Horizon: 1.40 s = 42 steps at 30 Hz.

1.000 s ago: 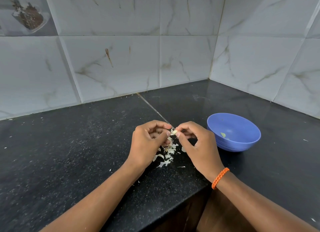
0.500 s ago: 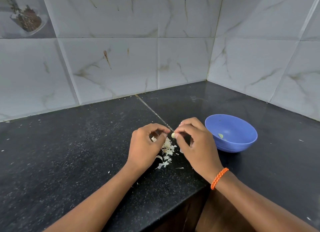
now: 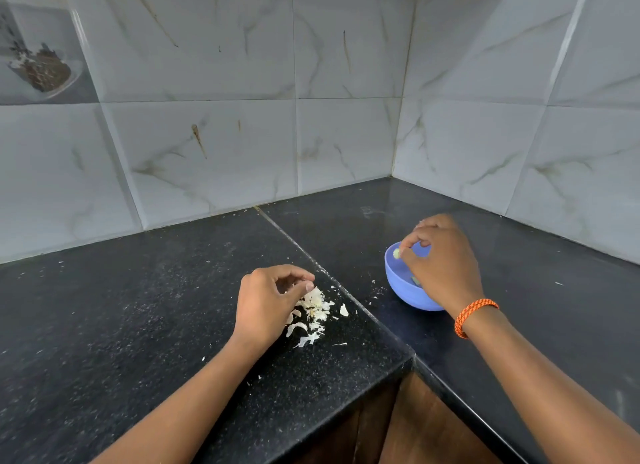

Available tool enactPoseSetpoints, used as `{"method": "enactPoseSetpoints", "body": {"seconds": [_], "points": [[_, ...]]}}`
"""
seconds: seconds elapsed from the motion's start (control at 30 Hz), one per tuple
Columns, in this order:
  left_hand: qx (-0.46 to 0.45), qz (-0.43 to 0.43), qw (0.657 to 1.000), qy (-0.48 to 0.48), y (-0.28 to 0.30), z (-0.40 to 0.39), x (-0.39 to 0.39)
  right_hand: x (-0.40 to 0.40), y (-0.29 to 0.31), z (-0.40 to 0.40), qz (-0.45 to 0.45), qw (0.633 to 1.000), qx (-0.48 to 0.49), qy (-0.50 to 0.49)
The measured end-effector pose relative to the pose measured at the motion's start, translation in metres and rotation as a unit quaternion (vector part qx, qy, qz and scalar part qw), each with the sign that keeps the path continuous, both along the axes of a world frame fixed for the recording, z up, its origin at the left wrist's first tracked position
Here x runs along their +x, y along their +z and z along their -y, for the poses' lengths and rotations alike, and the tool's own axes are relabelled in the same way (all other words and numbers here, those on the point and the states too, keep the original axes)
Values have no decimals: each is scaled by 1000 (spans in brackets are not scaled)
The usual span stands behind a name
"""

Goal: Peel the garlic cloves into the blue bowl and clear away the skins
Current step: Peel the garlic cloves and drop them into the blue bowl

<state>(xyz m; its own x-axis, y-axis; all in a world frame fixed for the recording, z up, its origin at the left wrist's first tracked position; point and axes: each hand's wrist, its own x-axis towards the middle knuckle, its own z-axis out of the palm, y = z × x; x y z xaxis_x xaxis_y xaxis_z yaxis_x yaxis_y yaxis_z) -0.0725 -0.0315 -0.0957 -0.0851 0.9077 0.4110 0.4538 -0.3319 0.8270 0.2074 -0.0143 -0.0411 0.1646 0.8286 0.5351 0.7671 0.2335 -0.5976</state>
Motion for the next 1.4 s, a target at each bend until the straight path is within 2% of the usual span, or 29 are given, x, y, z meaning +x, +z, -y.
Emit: {"method": "enactPoseSetpoints", "body": {"seconds": [0.1,0.23,0.3,0.37,0.47,0.53,0.6,0.67,0.73,0.9,1.0,1.1,1.2,1.3,1.4], "points": [[-1,-5,1000,2,1,0,-1,7,-6,-1,23,999,-30,-22],[9,-12,1000,13,1,-2,-6,4,-6,4,34,999,11,-33],[19,-23,999,13,3,-4,-10,-10,-3,12,46,997,56,5],[15,-54,998,5,3,-10,-17,-30,0,21,61,992,61,87],[-38,-121,992,3,1,-18,-28,-63,-3,31,108,969,-35,222],[-73,-131,989,-7,0,-21,-36,-83,-11,36,127,948,-95,275],[-83,-129,988,-15,-1,-21,-40,-99,-21,39,162,939,-117,278],[-81,-130,988,-6,-2,-22,-41,-111,-30,40,213,936,-107,261],[-76,-133,988,7,-5,-23,-39,-118,-38,38,225,936,-96,252],[-36,-101,993,44,-5,-21,-33,-123,-40,29,200,948,-80,236],[2,-67,996,51,-2,-18,-29,-117,-36,20,114,963,-75,233],[18,-38,999,-3,3,-13,-24,-109,-35,15,10,967,-84,242],[-4,-22,996,-86,6,-7,-19,-104,-33,16,-74,962,-85,248],[-14,-10,993,-118,4,-5,-16,-101,-35,17,-122,958,-78,247],[-6,-9,994,-111,2,-5,-15,-100,-37,18,-140,957,-72,245]]}}
